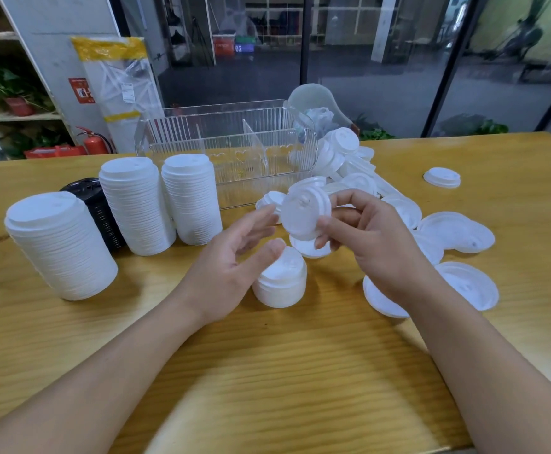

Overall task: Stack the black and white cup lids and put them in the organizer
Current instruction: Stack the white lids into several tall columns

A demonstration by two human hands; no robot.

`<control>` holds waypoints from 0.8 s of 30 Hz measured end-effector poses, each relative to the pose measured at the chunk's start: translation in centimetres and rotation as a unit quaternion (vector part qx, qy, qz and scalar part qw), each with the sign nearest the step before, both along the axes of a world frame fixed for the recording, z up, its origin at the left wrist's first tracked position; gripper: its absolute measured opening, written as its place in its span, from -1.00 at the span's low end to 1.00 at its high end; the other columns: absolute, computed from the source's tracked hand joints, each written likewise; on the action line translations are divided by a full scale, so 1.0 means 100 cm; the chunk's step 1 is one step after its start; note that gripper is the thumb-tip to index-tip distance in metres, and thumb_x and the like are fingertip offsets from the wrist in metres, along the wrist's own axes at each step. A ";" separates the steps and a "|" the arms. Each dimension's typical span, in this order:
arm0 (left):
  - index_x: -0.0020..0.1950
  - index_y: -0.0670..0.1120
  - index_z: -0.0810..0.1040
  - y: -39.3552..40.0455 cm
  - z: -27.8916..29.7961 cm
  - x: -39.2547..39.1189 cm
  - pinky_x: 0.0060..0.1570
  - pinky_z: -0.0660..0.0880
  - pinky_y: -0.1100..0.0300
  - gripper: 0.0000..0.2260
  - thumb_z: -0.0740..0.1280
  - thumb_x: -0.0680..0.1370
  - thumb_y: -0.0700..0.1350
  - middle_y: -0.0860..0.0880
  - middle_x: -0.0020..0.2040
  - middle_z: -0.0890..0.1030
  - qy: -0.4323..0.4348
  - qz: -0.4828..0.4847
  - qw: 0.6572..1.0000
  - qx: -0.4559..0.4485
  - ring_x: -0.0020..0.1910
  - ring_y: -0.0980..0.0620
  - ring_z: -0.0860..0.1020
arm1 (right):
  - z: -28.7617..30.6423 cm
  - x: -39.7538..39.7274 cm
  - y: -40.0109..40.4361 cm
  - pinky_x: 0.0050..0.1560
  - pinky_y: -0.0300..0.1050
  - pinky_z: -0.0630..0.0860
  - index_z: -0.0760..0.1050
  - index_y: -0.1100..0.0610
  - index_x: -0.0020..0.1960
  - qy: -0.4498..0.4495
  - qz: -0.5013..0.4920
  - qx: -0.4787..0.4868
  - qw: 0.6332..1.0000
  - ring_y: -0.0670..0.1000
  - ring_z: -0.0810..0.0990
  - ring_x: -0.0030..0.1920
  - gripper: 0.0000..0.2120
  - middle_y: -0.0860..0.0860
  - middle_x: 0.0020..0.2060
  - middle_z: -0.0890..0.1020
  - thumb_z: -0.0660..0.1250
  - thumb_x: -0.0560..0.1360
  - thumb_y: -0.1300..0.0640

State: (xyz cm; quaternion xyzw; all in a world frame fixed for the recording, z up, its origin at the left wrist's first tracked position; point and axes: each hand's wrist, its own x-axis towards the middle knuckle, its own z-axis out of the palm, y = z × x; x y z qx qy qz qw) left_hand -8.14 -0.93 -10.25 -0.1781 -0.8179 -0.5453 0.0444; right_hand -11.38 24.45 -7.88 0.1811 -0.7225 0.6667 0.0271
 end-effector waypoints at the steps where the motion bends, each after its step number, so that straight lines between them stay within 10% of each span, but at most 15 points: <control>1: 0.68 0.08 0.40 0.001 0.001 0.001 0.59 0.42 -0.08 -0.48 0.42 0.73 0.05 0.17 0.54 0.57 0.001 -0.007 1.000 0.011 0.54 0.13 0.52 | 0.001 0.002 -0.001 0.00 0.10 0.56 0.56 0.18 0.31 -0.012 0.021 -0.014 1.000 0.17 0.74 -0.09 -0.74 0.21 -0.10 0.75 0.47 0.64 0.22; 7: 0.68 0.02 0.41 0.000 0.000 0.001 0.56 0.46 -0.14 -0.38 0.47 0.62 -0.16 -0.01 0.52 0.57 0.021 0.001 0.999 0.029 0.49 -0.10 0.57 | 0.000 0.006 -0.005 0.10 0.09 0.67 0.45 -0.12 0.57 0.020 0.041 0.034 0.998 0.08 0.71 0.08 -0.31 0.02 0.20 0.70 0.59 0.54 0.23; 15: 0.78 0.26 0.03 -0.006 0.007 0.003 0.63 0.30 0.01 0.02 0.65 0.54 -0.03 0.25 0.61 0.42 0.005 -0.037 0.994 -0.101 0.64 0.20 0.35 | 0.000 0.007 -0.002 0.30 0.18 0.55 0.60 -0.13 0.40 0.061 0.001 0.188 0.980 -0.04 0.63 0.31 -0.48 -0.16 0.28 0.69 0.65 0.48 0.00; 24: 0.70 0.49 -0.17 -0.006 0.002 0.001 0.60 0.36 0.00 0.26 0.74 0.38 0.13 0.27 0.41 0.62 -0.057 -0.022 0.989 -0.133 0.47 0.26 0.51 | -0.008 0.015 -0.014 0.23 -0.22 0.39 0.59 -0.22 0.34 0.052 0.027 0.300 0.952 -0.21 0.54 0.33 -0.46 -0.30 0.30 0.61 0.64 0.42 -0.24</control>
